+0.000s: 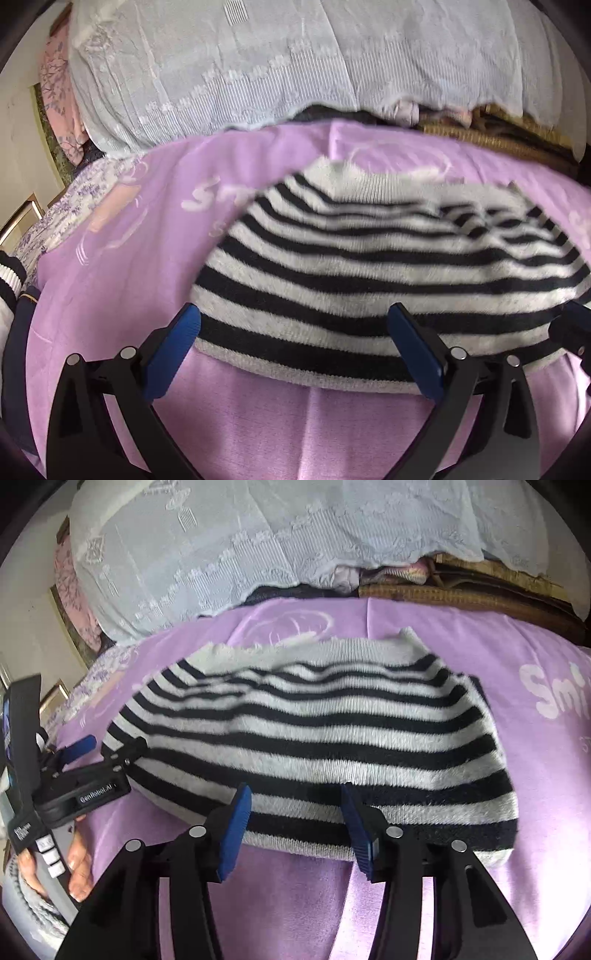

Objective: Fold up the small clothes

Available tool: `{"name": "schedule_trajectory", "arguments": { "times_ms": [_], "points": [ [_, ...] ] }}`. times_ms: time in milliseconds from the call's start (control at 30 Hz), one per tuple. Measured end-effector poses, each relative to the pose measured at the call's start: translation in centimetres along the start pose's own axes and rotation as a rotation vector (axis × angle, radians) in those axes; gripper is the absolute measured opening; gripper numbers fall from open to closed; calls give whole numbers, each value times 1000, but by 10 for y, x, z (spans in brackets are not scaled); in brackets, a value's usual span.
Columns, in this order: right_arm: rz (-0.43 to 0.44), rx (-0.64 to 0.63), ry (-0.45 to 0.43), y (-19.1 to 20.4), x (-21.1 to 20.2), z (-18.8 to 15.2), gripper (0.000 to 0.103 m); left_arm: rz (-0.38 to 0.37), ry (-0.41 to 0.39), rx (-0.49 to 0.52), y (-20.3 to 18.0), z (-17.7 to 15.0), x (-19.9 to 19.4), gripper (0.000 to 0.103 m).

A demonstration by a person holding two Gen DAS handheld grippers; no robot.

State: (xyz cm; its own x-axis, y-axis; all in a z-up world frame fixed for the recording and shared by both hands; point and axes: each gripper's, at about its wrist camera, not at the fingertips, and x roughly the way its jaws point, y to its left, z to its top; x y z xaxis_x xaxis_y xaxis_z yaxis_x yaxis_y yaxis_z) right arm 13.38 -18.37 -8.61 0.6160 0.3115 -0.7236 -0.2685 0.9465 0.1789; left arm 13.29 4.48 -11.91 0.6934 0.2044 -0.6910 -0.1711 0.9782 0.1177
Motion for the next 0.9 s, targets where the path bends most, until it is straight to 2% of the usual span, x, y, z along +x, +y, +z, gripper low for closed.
{"name": "schedule_trajectory", "arguments": {
  "times_ms": [67, 200, 367, 633, 900],
  "points": [
    [-5, -21, -5, 1, 5, -4, 54, 9, 54, 11, -3, -1, 13, 99],
    [-9, -41, -11, 6, 3, -5, 58, 12, 41, 9, -2, -3, 9, 99],
    [-7, -7, -48, -1, -12, 0, 60, 8, 27, -3, 1, -3, 5, 99],
    [-7, 72, -109, -30, -38, 8, 62, 4, -19, -10, 1, 1, -12, 99],
    [-29, 145, -132, -63, -62, -3, 71, -40, -47, 4, -11, 2, -33, 99]
  ]
}}
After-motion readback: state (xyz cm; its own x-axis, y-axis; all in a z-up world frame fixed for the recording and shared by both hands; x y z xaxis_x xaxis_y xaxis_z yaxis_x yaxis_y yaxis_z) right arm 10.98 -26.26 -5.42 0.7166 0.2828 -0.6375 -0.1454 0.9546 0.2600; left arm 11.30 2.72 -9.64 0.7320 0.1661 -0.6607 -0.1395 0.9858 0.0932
